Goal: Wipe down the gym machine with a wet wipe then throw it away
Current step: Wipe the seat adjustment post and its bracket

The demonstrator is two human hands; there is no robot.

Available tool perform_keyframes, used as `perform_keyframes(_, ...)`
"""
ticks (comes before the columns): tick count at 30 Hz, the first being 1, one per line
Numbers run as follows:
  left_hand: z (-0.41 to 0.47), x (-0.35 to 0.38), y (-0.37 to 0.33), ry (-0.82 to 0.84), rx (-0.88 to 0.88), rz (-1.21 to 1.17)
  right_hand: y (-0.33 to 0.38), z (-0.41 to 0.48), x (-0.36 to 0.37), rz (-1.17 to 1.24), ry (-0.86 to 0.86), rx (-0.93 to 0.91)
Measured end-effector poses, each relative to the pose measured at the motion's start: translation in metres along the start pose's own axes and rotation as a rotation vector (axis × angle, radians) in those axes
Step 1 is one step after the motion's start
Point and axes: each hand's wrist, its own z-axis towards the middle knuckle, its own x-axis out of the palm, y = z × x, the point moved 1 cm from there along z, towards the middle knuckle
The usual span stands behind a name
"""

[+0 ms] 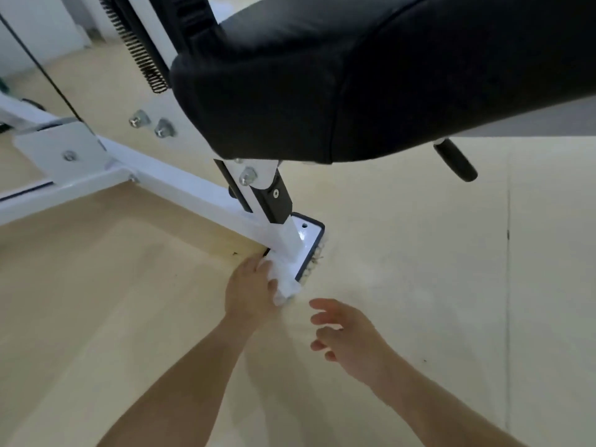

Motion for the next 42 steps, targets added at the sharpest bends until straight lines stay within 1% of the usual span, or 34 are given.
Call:
perform_keyframes(1, -0.006, 0.010, -0.002, 0.092, 0.073, 0.100, -0.012, -0.004, 0.001, 0.054, -0.009, 0.015)
perform_keyframes(2, -0.008, 0.021, -0.002, 0.145, 0.075, 0.146, -0.023, -0.007, 0.000, 0.071, -0.012, 0.024)
perform_keyframes(6, 0.000, 0.032, -0.025, 0.221, 0.009, 0.259, -0.057, -0.015, -0.005, 0.067, -0.030, 0.088)
perform_keyframes(9, 0.000, 0.034, -0.035, 0.258, -0.087, 0.273, -0.067, -0.017, -0.005, -0.016, 0.006, 0.103)
perform_keyframes(10, -0.001, 0.034, -0.035, 0.262, -0.088, 0.283, -0.067, -0.015, -0.004, -0.023, 0.012, 0.099)
perform_keyframes(13, -0.021, 0.030, -0.028, 0.282, 0.047, 0.347, -0.064, 0.005, 0.001, 0.006, -0.027, 0.069)
perform_keyframes(15, -0.028, 0.023, -0.014, 0.294, 0.105, 0.353, -0.058, 0.015, 0.009, -0.036, 0.005, 0.068)
perform_keyframes(17, -0.024, 0.011, 0.002, 0.305, 0.047, 0.320, -0.052, 0.021, 0.019, -0.207, 0.070, 0.001)
perform_keyframes(19, -0.017, 0.004, 0.009, 0.356, 0.003, 0.293, -0.041, 0.028, 0.026, -0.543, 0.137, -0.137)
perform_keyframes(20, -0.014, 0.002, 0.009, 0.410, -0.015, 0.251, -0.034, 0.031, 0.030, -0.678, 0.141, -0.205)
perform_keyframes(22, -0.009, 0.004, 0.011, 0.488, -0.076, 0.083, -0.025, 0.045, 0.038, -0.838, 0.114, -0.302)
perform_keyframes(23, -0.009, 0.004, 0.012, 0.463, -0.087, -0.002, -0.022, 0.053, 0.042, -0.906, 0.101, -0.336)
perform_keyframes(25, -0.013, -0.004, 0.015, 0.332, -0.077, -0.146, -0.019, 0.069, 0.049, -1.052, 0.091, -0.382)
perform_keyframes(26, -0.019, -0.011, 0.017, 0.296, -0.076, -0.194, -0.017, 0.076, 0.052, -1.126, 0.098, -0.397)
perform_keyframes(27, -0.027, -0.020, 0.016, 0.295, -0.076, -0.208, -0.017, 0.084, 0.054, -1.198, 0.109, -0.410)
perform_keyframes(28, -0.038, -0.030, 0.014, 0.319, -0.062, -0.200, -0.017, 0.092, 0.057, -1.263, 0.125, -0.414)
perform_keyframes(30, -0.061, -0.048, 0.009, 0.352, 0.039, -0.072, -0.016, 0.108, 0.061, -1.384, 0.163, -0.415)
perform_keyframes(32, -0.079, -0.060, 0.009, 0.266, 0.188, 0.088, -0.010, 0.126, 0.058, -1.483, 0.123, -0.441)
perform_keyframes(33, -0.086, -0.069, 0.014, 0.269, 0.182, 0.154, -0.006, 0.137, 0.057, -1.503, 0.080, -0.460)
perform_keyframes(34, -0.089, -0.078, 0.019, 0.350, 0.137, 0.167, -0.002, 0.146, 0.055, -1.506, 0.044, -0.473)
perform_keyframes(35, -0.092, -0.086, 0.025, 0.471, 0.109, 0.158, 0.000, 0.150, 0.056, -1.511, 0.022, -0.477)
perform_keyframes(36, -0.092, -0.093, 0.031, 0.584, 0.116, 0.202, -0.002, 0.148, 0.059, -1.499, 0.008, -0.470)
perform_keyframes(37, -0.089, -0.102, 0.034, 0.630, 0.144, 0.266, -0.007, 0.143, 0.063, -1.473, -0.001, -0.465)
perform_keyframes(39, -0.077, -0.108, 0.032, 0.637, 0.217, 0.354, -0.022, 0.128, 0.066, -1.453, 0.004, -0.469)
perform_keyframes(42, -0.051, -0.085, 0.012, 0.538, 0.263, 0.333, -0.029, 0.129, 0.046, -1.519, 0.043, -0.543)
